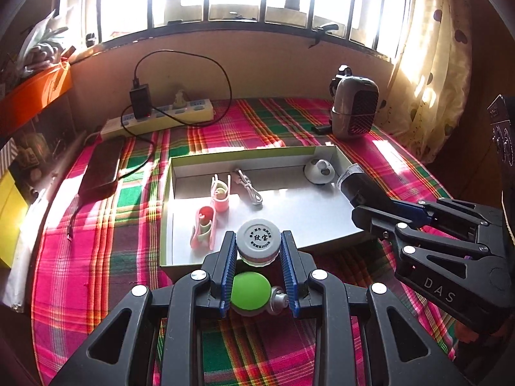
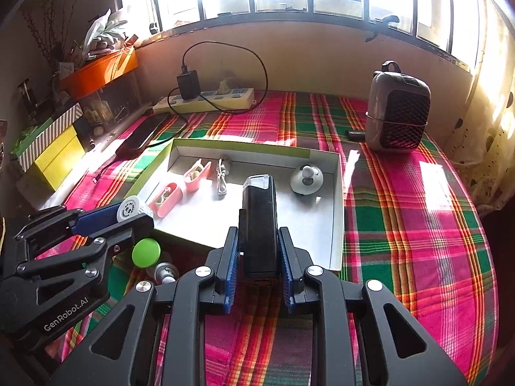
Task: Organize objects
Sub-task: 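Carry the white jar and black device over the box with both tools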
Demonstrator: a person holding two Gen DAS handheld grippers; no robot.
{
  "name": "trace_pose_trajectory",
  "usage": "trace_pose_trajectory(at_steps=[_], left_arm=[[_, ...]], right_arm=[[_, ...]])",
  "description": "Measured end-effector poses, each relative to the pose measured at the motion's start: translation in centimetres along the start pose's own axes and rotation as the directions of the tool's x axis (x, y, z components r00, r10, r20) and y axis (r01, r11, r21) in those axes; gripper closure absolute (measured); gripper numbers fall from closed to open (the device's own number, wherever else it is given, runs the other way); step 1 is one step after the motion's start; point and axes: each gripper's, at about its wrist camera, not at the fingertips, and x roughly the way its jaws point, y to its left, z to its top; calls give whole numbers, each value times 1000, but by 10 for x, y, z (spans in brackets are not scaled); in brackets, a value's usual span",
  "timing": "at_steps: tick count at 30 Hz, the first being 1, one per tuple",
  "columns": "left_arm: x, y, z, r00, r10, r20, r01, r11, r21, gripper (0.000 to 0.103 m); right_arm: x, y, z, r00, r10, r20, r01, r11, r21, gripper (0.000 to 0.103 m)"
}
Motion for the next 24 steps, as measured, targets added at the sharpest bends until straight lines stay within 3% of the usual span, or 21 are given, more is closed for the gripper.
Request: trace_pose_trajectory(at_steps=[24], left_arm=[[46,18,21,999,6,-45,-7,1000,-26,78]], right_arm=[[54,-11,50,999,26,-43,-26,1000,-7,79]])
